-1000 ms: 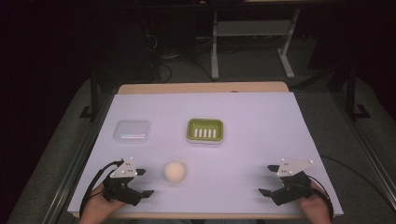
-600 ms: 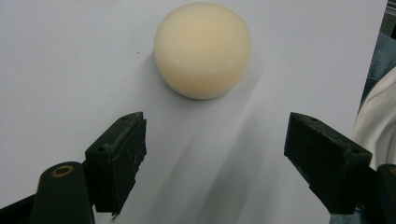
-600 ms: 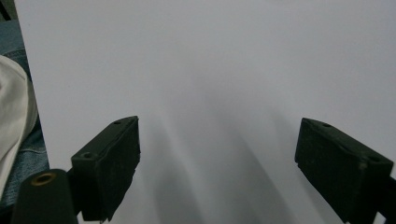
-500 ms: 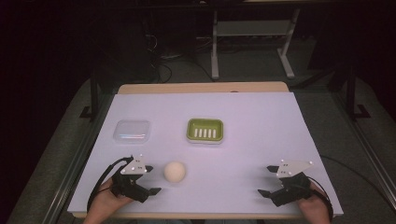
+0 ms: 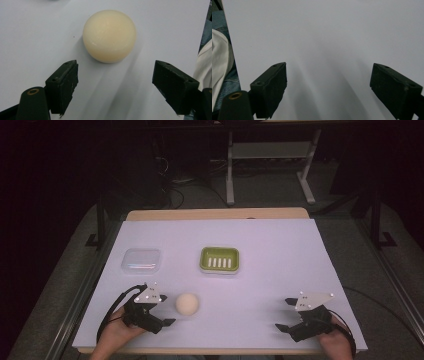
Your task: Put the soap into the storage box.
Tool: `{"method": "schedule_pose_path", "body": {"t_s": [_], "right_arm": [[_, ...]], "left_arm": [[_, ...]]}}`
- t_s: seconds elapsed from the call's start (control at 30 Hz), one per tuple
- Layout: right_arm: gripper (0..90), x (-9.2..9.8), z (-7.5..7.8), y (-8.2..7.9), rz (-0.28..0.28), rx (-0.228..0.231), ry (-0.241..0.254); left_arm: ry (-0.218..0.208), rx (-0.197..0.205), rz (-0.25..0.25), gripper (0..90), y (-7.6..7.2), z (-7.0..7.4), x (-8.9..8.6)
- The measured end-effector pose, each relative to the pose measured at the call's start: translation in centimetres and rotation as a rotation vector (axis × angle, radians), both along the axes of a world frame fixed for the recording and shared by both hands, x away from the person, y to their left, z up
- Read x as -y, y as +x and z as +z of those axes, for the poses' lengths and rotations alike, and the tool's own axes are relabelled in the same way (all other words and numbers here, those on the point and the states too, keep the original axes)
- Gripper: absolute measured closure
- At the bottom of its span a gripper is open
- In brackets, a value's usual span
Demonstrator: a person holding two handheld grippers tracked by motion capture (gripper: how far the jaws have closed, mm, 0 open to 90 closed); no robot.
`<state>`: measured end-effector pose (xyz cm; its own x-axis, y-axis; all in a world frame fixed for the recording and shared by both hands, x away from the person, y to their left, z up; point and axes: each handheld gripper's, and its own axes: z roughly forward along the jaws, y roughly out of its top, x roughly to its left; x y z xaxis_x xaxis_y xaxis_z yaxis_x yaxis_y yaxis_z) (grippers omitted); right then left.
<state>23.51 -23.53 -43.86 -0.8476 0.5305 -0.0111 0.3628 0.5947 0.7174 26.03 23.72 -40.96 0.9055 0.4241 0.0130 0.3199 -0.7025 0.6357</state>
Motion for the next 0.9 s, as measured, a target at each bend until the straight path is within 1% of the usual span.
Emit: {"method": "schedule_pose_path", "body": {"t_s": [0.07,0.1,0.17,0.23,0.3,0.5,0.67,0.8,0.9], "right_arm": [[13.4,0.0,0.0,0.0,0.001,0.001,-0.001],[13.4,0.0,0.0,0.0,0.002,0.000,-0.001],[13.4,0.0,0.0,0.0,0.001,0.000,0.001],[13.3,0.0,0.0,0.0,0.000,0.001,0.002],[13.4,0.1,0.0,0.0,0.000,0.002,0.004],[13.3,0.0,0.0,0.0,0.000,0.001,0.003],[13.3,0.0,0.0,0.0,0.004,0.005,0.003],[13.4,0.0,0.0,0.0,0.002,0.000,0.002],[13.4,0.0,0.0,0.0,0.004,0.002,0.001]], "left_arm": [[0.006,-0.002,-0.005,20.3,0.1,0.1,0.1],[0.002,-0.004,-0.004,20.3,0.1,0.1,0.3],[0.010,0.001,-0.014,20.3,0.3,0.1,0.4],[0.007,-0.006,-0.008,20.3,0.4,0.0,0.6],[0.013,-0.011,-0.011,20.3,0.5,-0.1,0.7],[0.014,-0.004,-0.015,20.3,0.8,0.0,1.0],[0.016,-0.008,-0.014,20.1,0.9,0.1,1.3],[0.024,-0.004,-0.025,20.0,1.2,0.1,1.6],[0.021,-0.010,-0.018,19.9,1.3,0.0,1.8]]}}
